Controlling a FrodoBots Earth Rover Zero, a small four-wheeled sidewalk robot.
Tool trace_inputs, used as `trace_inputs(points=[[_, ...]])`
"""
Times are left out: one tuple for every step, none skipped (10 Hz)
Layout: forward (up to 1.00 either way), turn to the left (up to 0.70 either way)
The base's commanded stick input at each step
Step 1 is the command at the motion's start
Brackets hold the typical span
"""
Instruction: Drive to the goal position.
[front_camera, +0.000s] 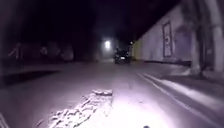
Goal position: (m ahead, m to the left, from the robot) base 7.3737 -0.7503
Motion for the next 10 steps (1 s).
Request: trace_inputs(points=[[0.70,0.00],[0.70,0.00],[0.70,0.00],[0.70,0.00],[0.70,0.00],[0.70,0.00],[0.70,0.00],[0.70,0.00],[0.70,0.00],[0.70,0.00]])
